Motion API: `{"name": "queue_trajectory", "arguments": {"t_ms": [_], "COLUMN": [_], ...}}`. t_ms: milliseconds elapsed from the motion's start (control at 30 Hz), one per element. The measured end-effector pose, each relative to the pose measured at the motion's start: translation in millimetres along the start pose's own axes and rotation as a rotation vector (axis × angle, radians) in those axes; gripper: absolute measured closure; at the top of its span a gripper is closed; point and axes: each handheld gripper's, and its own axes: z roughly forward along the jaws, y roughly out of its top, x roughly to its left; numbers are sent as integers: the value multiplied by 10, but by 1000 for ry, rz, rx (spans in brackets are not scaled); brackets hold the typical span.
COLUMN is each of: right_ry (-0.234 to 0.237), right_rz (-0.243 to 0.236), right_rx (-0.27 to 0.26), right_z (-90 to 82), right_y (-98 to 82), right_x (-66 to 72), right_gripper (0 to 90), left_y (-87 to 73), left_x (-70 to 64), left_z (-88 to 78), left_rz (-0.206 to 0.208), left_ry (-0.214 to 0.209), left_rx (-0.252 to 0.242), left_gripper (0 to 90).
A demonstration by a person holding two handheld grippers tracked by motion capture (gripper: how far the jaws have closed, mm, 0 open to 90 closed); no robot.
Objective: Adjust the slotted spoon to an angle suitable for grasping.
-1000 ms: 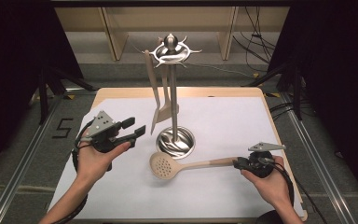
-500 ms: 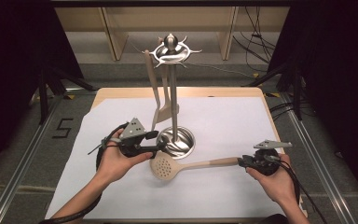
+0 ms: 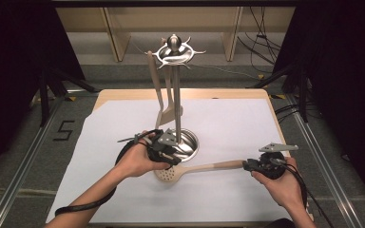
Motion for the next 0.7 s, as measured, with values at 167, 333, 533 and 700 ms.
{"name": "queue_trajectory", "arguments": {"t_ms": [167, 333, 533, 700], "right_ry": [-6, -6, -1, 0], "right_rz": [-5, -15, 3, -1], "right_rx": [-5, -5, -5, -7], "right_z": [-9, -8, -6, -6], "right_y": [3, -1, -2, 0], "right_x": [-6, -9, 8, -2], "right_gripper": [713, 714, 714, 713], "left_y": [61, 105, 146, 163], "left_x": [-19, -56, -64, -81], "left_z": [197, 351, 499, 607], "left_rz": [33, 71, 93, 78], "left_ry": [-40, -56, -80, -110], "left_rx": [81, 131, 190, 217], "left_gripper": [587, 591, 602, 600]}}
